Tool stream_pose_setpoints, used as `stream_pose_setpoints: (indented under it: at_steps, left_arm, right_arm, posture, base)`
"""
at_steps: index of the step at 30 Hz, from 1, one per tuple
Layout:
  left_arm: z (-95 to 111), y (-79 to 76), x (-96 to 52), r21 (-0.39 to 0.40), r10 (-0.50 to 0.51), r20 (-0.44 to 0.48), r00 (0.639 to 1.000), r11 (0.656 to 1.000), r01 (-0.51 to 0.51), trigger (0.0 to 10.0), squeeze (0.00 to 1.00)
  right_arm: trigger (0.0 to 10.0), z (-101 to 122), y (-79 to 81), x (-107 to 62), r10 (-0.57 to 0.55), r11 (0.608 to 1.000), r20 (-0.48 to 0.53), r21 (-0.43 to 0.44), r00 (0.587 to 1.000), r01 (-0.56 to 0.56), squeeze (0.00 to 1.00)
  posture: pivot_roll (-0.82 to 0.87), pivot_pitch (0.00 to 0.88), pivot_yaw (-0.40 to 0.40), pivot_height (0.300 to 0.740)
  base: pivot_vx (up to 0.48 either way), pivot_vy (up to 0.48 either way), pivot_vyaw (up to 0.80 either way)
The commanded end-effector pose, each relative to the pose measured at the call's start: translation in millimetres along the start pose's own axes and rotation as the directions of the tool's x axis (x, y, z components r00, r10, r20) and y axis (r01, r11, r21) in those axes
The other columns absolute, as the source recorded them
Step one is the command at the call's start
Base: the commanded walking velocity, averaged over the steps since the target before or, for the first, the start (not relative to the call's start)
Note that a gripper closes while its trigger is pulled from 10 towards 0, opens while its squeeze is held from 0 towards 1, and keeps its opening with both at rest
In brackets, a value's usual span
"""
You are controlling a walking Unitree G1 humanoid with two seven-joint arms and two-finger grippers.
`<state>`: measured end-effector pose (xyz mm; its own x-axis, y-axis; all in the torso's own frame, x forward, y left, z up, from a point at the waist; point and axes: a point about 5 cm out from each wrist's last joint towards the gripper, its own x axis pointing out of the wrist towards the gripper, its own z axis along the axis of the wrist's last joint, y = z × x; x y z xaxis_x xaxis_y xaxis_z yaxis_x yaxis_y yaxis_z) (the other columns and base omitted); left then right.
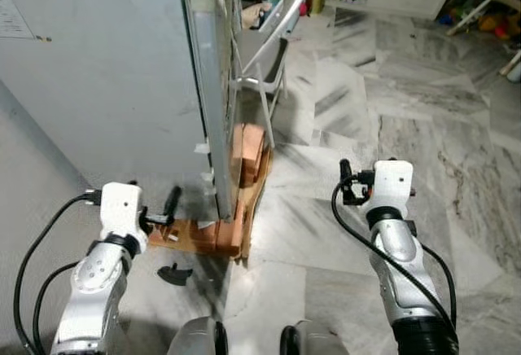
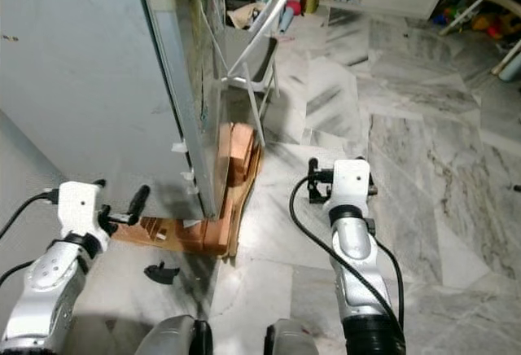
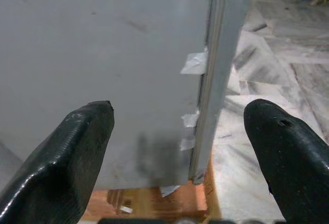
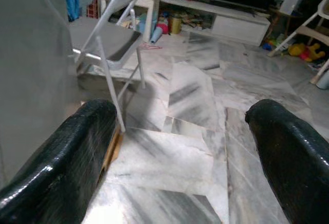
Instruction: Restocking fridge
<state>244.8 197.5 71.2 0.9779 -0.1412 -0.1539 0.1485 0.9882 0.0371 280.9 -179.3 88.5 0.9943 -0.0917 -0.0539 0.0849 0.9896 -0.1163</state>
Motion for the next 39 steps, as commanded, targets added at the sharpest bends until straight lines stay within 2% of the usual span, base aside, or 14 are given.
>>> stream_pose_setpoints:
  at_steps: [1,7,20,33,39]
  left_arm:
    - [2,-3.0,-2.9,-0.006,0.013,0.02,1.0,1.0,-0.012,10.0,0.0]
    - [7,-10.3,-2.1,-0.03,0.003,0.058,0.998,1.0,-0.001,10.0,0.0]
    - [9,-14.9,3.2,-0.046,-0.016,0.065,0.998,0.999,0.019,10.0,0.0]
    - [7,-9.5,5.5,-0.062,0.035,0.055,0.998,0.998,-0.032,10.0,0.0]
    - [11,-7.1,17.3,-0.066,0.036,0.065,0.997,0.997,-0.032,10.0,0.0]
  right_arm:
    - [10.0,-1,-1.2,-2.5,-0.005,1.0,-0.018,0.014,1.0,0.005,0.0]
    - [10.0,-2,2.1,-5.0,0.041,0.998,-0.02,0.058,0.999,-0.04,0.0]
    - [10.0,0,1.5,-4.5,0.052,0.996,-0.007,0.079,0.999,-0.051,0.0]
    - [10.0,-1,2.0,-3.2,0.059,0.995,-0.012,0.081,0.998,-0.058,0.0]
    - [10.0,-1,2.1,-3.4,0.057,0.995,-0.012,0.078,0.998,-0.056,0.0]
  posture:
    - [-0.01,0.116,-0.038,0.74]
    - [-0.01,0.114,-0.043,0.74]
    - [-0.02,0.107,-0.04,0.74]
    - [-0.02,0.117,-0.04,0.74]
    - [-0.02,0.119,-0.042,0.74]
  base:
    - [0.0,0.0,0.0]
    - [0.08,0.0,0.0]
    - [0.301,0.0,-0.77]
    - [0.023,0.0,0.0]
    - [0.0,0.0,0.0]
